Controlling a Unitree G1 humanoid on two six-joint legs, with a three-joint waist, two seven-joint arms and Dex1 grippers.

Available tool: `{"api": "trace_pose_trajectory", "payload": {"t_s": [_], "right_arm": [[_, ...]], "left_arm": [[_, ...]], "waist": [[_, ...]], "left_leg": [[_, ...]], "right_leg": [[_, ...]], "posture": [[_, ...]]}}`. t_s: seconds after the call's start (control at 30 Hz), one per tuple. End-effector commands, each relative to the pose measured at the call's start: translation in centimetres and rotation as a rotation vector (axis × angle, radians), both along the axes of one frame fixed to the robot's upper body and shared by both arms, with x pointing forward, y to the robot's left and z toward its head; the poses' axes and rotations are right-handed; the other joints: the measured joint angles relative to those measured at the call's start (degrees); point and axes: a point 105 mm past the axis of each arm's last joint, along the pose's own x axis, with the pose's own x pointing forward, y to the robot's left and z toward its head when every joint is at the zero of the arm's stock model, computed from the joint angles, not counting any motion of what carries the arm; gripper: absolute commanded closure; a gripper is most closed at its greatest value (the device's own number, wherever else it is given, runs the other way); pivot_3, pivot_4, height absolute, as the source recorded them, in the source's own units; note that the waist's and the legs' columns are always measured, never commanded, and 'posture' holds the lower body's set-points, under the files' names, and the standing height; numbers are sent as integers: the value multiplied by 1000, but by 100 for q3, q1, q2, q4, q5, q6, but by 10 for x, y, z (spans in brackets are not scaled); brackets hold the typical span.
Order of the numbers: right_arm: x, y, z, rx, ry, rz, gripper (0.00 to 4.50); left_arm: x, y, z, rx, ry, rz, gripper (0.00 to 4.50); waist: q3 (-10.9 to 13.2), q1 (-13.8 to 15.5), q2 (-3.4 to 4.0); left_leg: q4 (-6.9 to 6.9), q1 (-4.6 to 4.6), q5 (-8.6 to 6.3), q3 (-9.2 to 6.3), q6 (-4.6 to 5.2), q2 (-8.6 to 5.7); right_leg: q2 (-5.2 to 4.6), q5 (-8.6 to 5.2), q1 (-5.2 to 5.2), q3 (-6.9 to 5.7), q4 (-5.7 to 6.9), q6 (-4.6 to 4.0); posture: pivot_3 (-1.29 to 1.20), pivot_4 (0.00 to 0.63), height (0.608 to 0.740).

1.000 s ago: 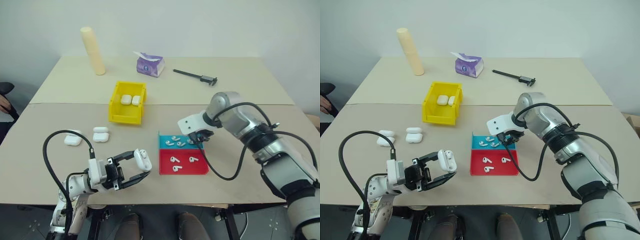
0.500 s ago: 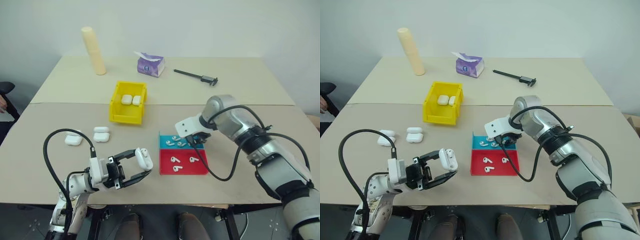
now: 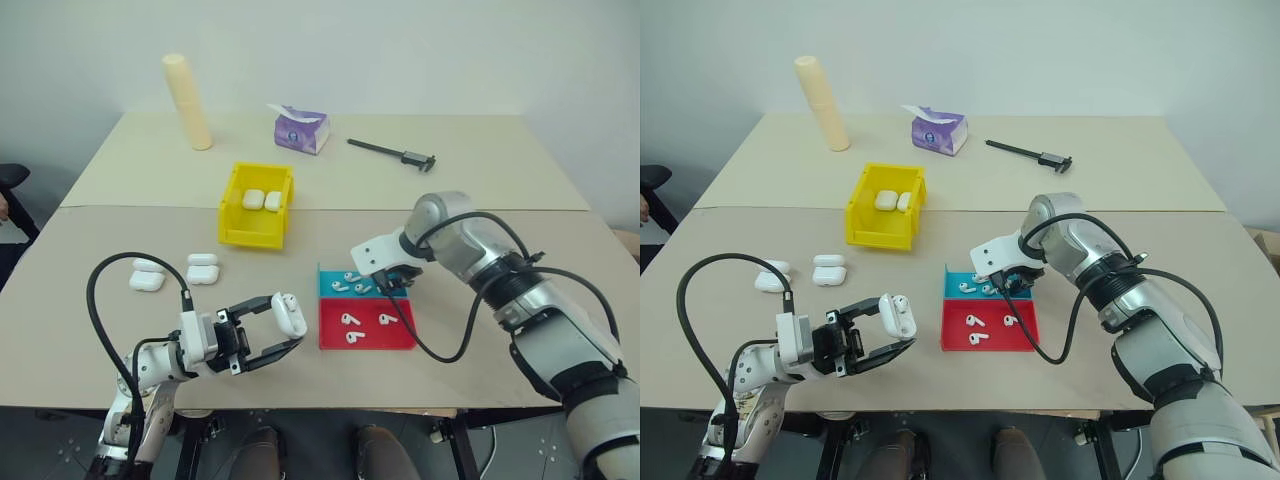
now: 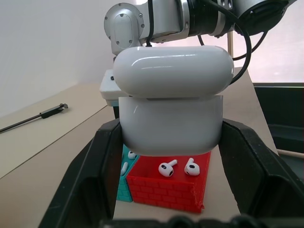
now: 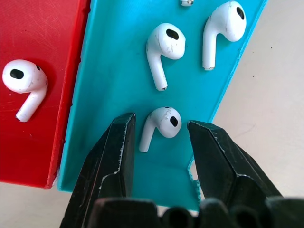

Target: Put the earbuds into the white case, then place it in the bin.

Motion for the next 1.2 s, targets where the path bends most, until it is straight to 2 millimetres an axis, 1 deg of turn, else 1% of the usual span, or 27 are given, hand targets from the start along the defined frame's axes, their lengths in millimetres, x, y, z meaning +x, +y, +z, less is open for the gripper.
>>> {"api": "trace_pose_trajectory", "payload": {"t_s": [0.03,0.1,0.17,0.2,0.9,0.97,1.2], "right_arm": [[2,-1,3,13,-14,-8,2310],[2,-1,3,8,-13,-3,2310],[3,-1,2,8,-18,-6,2694],[2,-1,2,8,-16,-5,2804],[0,-1,-2,-1,-18,14,2804],[-1,-2,-3,-2,-14,18,3162],[-1,-2,-5,-2,-22,13,3162]], "left_arm": [[-1,-1,5,-2,-35,-8,1754],[-2,-1,5,-4,-34,-7,1754],[-2,-2,5,-4,-33,-6,1754],[-2,-1,5,-2,-32,-6,1754],[-2,-3,5,5,-33,-5,1754],[-2,-3,5,6,-31,-5,1754],[-3,-3,6,11,-29,-3,1754]], "waist": [[0,0,0],[0,0,0],[0,-1,1],[0,-2,0],[-1,-1,2],[-1,-1,2],[-2,-4,3]], "left_leg": [[0,2,0,0,0,0],[0,3,0,0,0,0],[0,3,0,0,0,0],[0,3,0,0,0,0],[0,6,0,1,0,0],[0,6,0,1,0,0],[0,9,0,1,0,0]], "right_leg": [[0,0,2,0,0,0],[0,0,3,0,0,0],[0,0,2,0,0,0],[0,0,2,1,0,0],[0,0,4,1,1,0],[0,0,4,1,1,0],[0,0,7,1,1,0]], "posture": [[0,150,740],[0,150,740],[0,150,740],[0,150,740],[0,150,740],[0,150,740],[0,150,740]]}}
